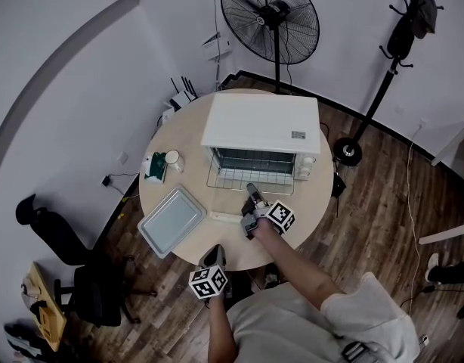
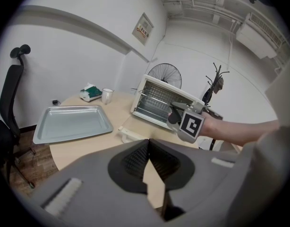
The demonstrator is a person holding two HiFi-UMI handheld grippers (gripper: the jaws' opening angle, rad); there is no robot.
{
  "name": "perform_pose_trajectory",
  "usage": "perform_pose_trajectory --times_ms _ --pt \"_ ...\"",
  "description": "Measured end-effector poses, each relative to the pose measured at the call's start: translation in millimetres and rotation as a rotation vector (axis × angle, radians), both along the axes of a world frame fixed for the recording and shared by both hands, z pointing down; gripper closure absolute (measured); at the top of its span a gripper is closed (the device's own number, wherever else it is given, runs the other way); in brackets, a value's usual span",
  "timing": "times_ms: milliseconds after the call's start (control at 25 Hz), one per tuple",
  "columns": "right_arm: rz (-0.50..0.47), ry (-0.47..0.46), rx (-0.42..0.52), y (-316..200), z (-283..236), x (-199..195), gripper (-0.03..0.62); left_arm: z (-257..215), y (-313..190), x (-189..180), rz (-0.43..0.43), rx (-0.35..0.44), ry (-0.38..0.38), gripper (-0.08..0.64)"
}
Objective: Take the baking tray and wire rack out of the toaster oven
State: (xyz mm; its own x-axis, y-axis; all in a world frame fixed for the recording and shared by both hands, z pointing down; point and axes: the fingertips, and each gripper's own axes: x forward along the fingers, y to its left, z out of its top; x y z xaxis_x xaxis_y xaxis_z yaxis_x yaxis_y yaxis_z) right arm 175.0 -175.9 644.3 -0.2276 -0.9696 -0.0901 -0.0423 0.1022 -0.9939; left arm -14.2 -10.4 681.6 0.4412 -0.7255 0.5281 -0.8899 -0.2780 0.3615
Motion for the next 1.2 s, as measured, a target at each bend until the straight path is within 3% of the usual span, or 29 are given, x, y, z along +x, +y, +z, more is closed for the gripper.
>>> perform_pose_trajectory --times_ms 520,960,1200 --pt "-0.055 0.026 0.031 37.5 -0.8 -13.8 0.572 3.5 10.4 -2.0 -0.01 -0.001 0.004 0.505" --pt "-0.124 0.117 0.079 69.0 -2.4 -24.4 0.578 6.3 10.2 -0.9 -0.017 -0.001 0.016 0.505" --pt "-0.177 0.112 0.059 82.9 4.3 -43.3 0.577 5.5 7.9 -15.8 -0.059 0.0 0.039 0.505"
